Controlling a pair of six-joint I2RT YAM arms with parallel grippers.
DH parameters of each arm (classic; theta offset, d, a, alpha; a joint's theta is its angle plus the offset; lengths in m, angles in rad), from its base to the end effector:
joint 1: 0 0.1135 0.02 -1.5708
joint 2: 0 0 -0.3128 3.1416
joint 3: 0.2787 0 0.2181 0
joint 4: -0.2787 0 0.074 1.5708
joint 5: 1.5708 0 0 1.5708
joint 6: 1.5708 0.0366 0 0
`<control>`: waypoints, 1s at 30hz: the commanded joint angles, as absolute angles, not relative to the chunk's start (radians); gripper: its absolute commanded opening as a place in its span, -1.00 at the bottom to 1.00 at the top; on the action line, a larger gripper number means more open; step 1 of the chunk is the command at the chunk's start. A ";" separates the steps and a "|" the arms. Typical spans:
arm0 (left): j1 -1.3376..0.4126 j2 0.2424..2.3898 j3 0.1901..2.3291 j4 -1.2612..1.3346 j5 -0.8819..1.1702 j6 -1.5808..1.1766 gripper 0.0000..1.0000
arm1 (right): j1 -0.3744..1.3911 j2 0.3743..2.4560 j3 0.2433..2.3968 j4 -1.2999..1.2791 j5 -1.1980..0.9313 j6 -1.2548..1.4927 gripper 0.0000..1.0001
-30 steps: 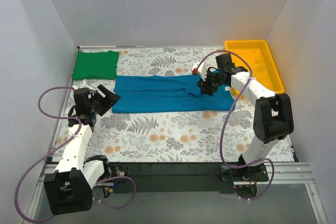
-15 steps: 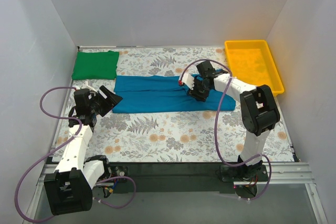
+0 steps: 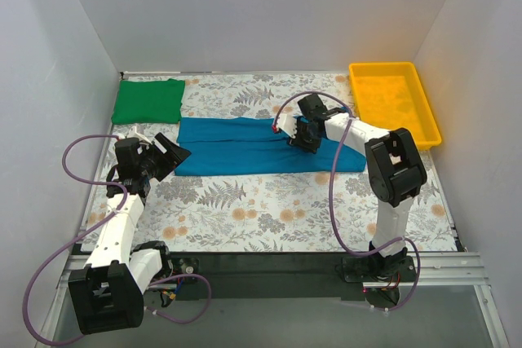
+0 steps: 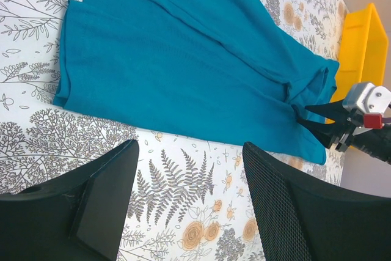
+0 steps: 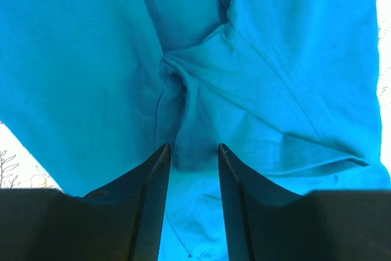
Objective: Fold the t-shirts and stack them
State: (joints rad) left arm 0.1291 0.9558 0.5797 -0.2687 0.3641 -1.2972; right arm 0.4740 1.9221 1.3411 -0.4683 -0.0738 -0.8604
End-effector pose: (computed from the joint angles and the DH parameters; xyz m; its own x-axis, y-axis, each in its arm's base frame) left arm 0.1436 0.0055 0.2827 -0.3170 -0.9484 -0.0099 -0.5301 0.1858 -0.8273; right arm 0.3466 0.1808 0.2465 -0.1332 -0.9181 -0.3733 -0.9030 0.2677 -0.3360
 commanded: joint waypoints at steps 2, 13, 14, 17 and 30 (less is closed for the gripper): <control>0.133 0.948 0.577 -0.256 0.382 -1.281 0.35 | 0.477 1.937 1.394 -0.453 -0.045 -0.854 -0.26; 0.133 0.956 0.574 -0.252 0.396 -1.282 0.35 | 0.502 1.963 1.463 -0.454 -0.022 -0.877 -0.63; 0.133 0.956 0.574 -0.253 0.397 -1.282 0.35 | 0.508 1.970 1.474 -0.454 -0.017 -0.877 -0.64; 0.135 0.956 0.574 -0.252 0.396 -1.282 0.35 | 0.528 2.000 1.509 -0.454 -0.005 -0.894 -0.64; 0.133 0.963 0.574 -0.253 0.393 -1.282 0.35 | 0.568 2.060 1.632 -0.351 0.261 -0.755 0.22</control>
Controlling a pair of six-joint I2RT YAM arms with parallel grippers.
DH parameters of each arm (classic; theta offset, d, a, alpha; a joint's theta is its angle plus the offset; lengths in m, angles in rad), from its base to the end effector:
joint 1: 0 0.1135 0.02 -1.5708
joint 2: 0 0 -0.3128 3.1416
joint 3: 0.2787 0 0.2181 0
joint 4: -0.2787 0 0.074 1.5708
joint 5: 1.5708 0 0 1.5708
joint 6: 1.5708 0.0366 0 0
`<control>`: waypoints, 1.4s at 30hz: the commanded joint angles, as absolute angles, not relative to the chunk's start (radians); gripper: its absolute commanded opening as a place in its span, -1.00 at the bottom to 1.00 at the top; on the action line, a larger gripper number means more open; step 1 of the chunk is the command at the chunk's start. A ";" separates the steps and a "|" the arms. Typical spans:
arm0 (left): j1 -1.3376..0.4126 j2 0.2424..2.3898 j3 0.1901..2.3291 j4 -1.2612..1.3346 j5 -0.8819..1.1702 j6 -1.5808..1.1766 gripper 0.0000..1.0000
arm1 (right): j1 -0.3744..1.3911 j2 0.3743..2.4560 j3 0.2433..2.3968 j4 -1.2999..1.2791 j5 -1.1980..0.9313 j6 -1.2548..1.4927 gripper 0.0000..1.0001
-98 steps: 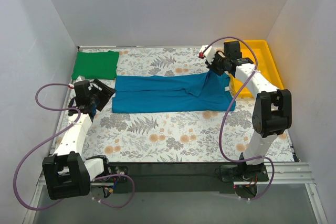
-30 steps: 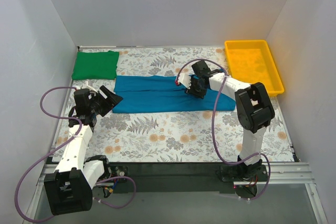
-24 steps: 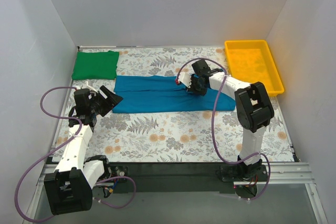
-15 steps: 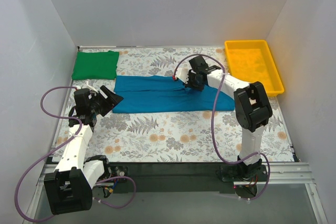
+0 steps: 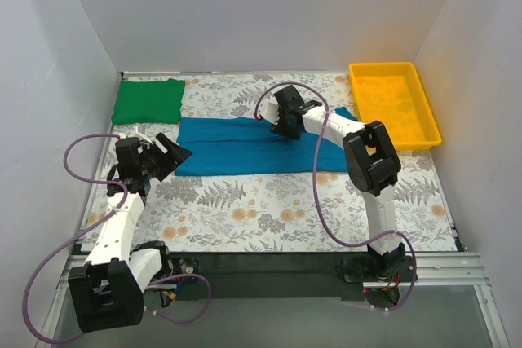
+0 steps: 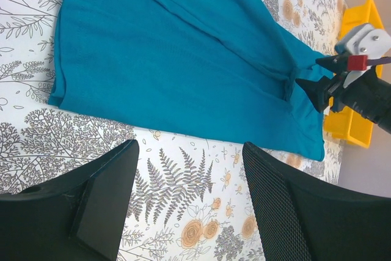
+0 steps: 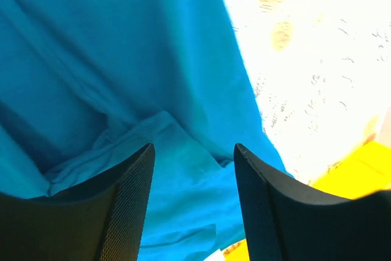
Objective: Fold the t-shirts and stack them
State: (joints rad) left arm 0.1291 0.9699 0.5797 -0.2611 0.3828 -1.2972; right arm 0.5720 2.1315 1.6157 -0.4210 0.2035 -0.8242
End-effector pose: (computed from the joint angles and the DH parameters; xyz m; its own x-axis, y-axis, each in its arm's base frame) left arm 0.1463 0.0052 0.2818 -0.3311 -0.9436 0.0031 -0.5315 0.1838 -0.8269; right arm 0.3936 0.2446 0.2387 -0.1448 -0.9482 -0.2828 -0.7889 0.2832 -0.5454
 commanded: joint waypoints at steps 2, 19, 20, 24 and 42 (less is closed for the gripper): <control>0.135 0.960 0.577 -0.253 0.390 -1.279 0.35 | 0.568 1.998 1.585 -0.353 0.184 -0.744 0.27; 0.132 0.804 0.623 -0.287 0.359 -1.143 0.47 | 0.693 1.715 1.376 -0.563 -0.462 -0.969 0.31; 0.130 0.801 0.624 -0.288 0.353 -1.134 0.48 | 0.701 1.723 1.376 -0.561 -0.457 -0.963 0.30; 0.127 0.795 0.629 -0.299 0.342 -1.131 0.49 | 0.753 1.744 1.377 -0.558 -0.414 -0.966 0.30; 0.127 0.781 0.627 -0.308 0.298 -1.123 0.51 | 0.897 1.663 1.255 -0.459 -0.310 -0.976 0.29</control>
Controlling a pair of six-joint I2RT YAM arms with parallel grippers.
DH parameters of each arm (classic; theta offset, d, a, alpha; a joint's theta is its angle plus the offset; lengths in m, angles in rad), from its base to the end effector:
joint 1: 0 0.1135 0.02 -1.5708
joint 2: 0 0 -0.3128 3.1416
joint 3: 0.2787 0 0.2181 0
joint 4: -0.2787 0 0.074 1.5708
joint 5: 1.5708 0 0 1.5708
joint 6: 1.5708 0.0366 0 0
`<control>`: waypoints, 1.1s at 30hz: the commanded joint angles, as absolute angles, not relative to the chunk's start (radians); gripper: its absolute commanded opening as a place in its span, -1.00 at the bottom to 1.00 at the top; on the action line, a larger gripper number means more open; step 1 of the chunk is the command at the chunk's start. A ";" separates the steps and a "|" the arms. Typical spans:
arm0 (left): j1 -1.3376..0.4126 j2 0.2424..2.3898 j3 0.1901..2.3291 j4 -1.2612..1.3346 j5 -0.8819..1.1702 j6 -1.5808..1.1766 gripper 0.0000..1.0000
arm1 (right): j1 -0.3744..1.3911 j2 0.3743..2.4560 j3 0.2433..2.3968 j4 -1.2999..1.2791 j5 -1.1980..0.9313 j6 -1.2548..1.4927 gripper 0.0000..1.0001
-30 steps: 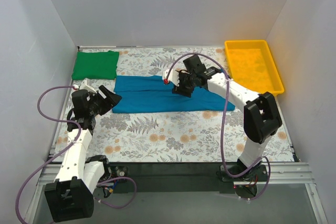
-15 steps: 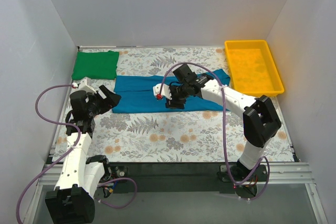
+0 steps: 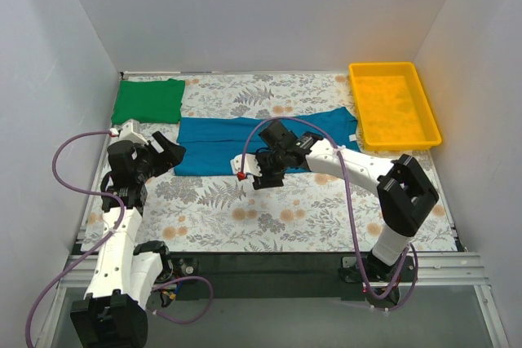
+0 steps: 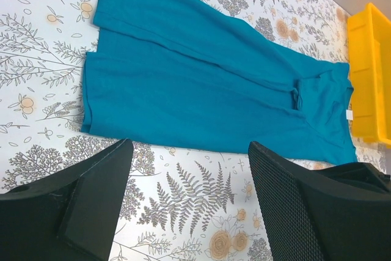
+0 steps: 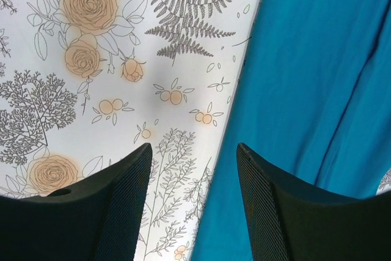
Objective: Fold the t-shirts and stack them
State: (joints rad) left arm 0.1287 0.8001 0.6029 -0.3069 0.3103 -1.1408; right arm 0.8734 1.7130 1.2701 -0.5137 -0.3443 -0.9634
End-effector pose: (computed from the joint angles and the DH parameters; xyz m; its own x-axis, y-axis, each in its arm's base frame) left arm 0.1153 0.0036 0.3031 -0.3296 -0.9154 -0.2310 -0.3758 0.3516 -0.8574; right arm 0.2102 0.2701 0.2989 0.3955 -0.7315 -0.5554 -0.9141 -0.2544 -0.3158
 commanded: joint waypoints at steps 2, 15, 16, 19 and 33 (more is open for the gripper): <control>0.127 0.782 0.629 -0.308 0.293 -1.123 0.51 | 0.925 1.678 1.246 -0.434 -0.284 -0.973 0.29; 0.127 0.759 0.655 -0.376 0.058 -1.146 0.52 | 1.058 1.940 1.446 -0.272 0.014 -0.882 0.29; 0.127 0.759 0.657 -0.377 0.052 -1.146 0.52 | 1.066 1.981 1.465 -0.273 0.031 -0.881 0.29; 0.127 0.755 0.657 -0.377 0.043 -1.149 0.52 | 1.089 2.048 1.517 -0.267 0.066 -0.876 0.29; 0.127 0.749 0.650 -0.370 0.057 -1.152 0.52 | 1.098 2.189 1.563 -0.204 0.175 -0.844 0.10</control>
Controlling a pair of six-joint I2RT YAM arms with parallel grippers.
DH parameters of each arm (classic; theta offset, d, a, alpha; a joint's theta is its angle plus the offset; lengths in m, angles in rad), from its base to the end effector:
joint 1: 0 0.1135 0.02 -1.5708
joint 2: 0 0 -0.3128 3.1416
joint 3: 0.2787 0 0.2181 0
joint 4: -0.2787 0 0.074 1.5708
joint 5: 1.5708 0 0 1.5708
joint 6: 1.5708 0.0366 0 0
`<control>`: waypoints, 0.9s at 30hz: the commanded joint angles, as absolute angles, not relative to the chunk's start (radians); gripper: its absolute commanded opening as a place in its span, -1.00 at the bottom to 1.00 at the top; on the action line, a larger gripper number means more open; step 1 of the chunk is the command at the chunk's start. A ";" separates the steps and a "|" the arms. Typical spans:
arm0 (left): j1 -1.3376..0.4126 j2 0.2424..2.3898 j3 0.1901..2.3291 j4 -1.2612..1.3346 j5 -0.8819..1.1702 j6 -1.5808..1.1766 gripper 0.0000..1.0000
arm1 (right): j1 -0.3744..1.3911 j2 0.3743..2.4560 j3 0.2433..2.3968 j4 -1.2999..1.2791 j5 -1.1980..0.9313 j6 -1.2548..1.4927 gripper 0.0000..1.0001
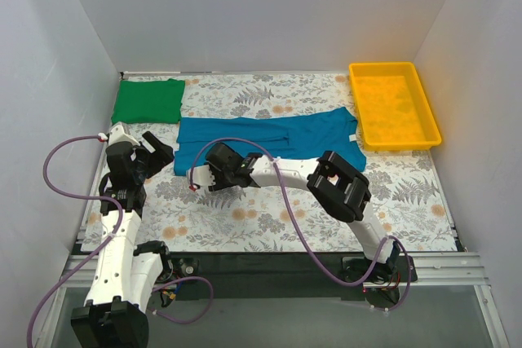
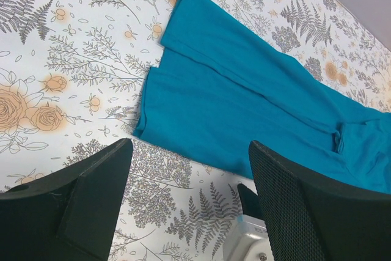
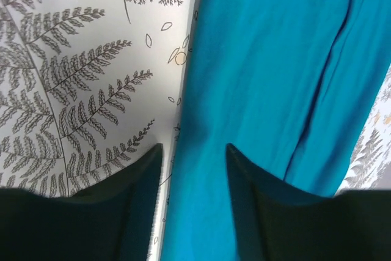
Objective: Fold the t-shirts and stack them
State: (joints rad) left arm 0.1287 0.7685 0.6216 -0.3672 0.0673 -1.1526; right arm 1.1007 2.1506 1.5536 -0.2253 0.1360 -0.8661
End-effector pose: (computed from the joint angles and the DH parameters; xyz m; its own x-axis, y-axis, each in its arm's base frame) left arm 0.1070 0.0114 0.3052 -0.1341 -0.9367 -0.3234 -0.4741 0.3472 -0.8091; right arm 0.2189 0.4199 0.2261 0.4260 -0.8277 -0.3652 -0.7980 -0.1536 -0.5828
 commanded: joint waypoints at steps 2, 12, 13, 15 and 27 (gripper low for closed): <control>0.127 0.747 0.650 -0.370 0.058 -1.154 0.52 | 1.097 2.200 1.560 -0.204 0.173 -0.842 -0.07; 0.127 0.744 0.647 -0.367 0.069 -1.155 0.52 | 1.097 2.207 1.520 -0.207 0.124 -0.821 -0.93; 0.127 0.744 0.649 -0.367 0.069 -1.155 0.52 | 1.097 2.206 1.514 -0.206 0.120 -0.818 -0.97; 0.129 0.744 0.647 -0.364 0.071 -1.155 0.52 | 1.097 2.204 1.508 -0.206 0.107 -0.816 -0.97; 0.127 0.742 0.644 -0.353 0.106 -1.146 0.52 | 1.150 2.091 1.345 -0.206 -0.037 -0.844 -0.97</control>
